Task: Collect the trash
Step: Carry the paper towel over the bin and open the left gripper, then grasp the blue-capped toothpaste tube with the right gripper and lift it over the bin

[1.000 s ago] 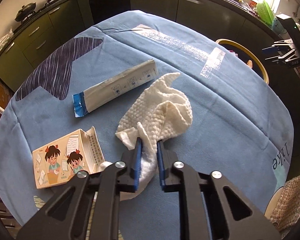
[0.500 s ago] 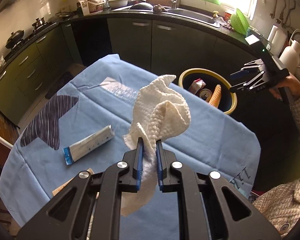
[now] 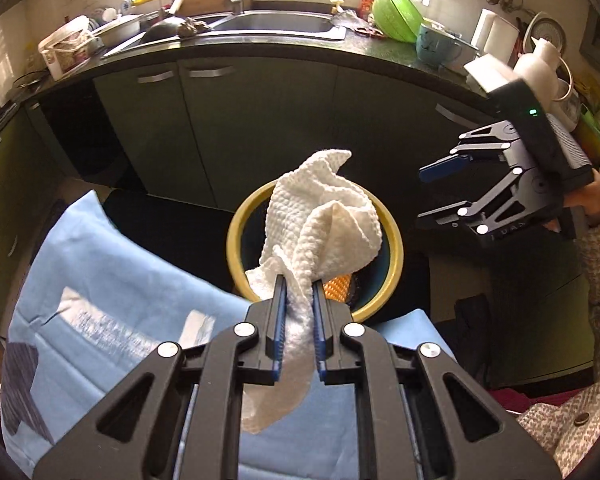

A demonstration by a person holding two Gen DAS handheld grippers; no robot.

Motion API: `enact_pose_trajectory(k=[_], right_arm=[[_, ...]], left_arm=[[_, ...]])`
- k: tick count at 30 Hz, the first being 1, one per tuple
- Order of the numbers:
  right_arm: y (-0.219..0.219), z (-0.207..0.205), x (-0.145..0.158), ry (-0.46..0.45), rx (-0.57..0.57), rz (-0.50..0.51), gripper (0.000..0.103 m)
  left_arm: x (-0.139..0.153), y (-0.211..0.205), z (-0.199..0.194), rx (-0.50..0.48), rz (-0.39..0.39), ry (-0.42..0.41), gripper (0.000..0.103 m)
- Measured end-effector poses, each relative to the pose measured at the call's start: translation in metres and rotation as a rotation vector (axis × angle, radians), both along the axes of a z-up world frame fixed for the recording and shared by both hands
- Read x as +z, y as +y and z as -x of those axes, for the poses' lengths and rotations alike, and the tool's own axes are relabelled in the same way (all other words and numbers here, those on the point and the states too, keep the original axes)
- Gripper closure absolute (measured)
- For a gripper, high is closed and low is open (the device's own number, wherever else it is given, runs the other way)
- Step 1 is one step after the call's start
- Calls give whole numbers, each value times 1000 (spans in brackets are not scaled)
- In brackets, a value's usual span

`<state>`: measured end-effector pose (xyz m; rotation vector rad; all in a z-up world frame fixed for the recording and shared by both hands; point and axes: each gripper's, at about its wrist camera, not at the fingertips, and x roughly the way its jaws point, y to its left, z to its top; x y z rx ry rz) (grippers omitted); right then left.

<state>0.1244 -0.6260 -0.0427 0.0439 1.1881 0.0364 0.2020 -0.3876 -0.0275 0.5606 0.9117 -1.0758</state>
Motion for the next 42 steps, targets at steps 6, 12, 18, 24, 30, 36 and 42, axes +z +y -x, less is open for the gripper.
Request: enact_pose_trajectory(k=[6,12,18,24,30,36,42], right_arm=[[-18,24,2,10,-48,-2,41],[-17,36,6,16,-53,-6,41],[7,26,13,4,1,-11,41],[62,-10,21,10,128,17,41],[148,-65,29,-28,341,36,33],[274,-127,18,-65,646,3,39],[377,-176,-10,-50,835,59,47]], left_arm=[[-36,-76,-6,-62,-28,-16,81],[-40,-89,-14,-14,2,-66,31],[3,-23,7,22,79,-103,31],[34,85,43,109,110,-152,26],[35,202,77,251,100,-207,21],[26,296,87,466,93,-171,21],[21,339,93,570,108,-156,20]])
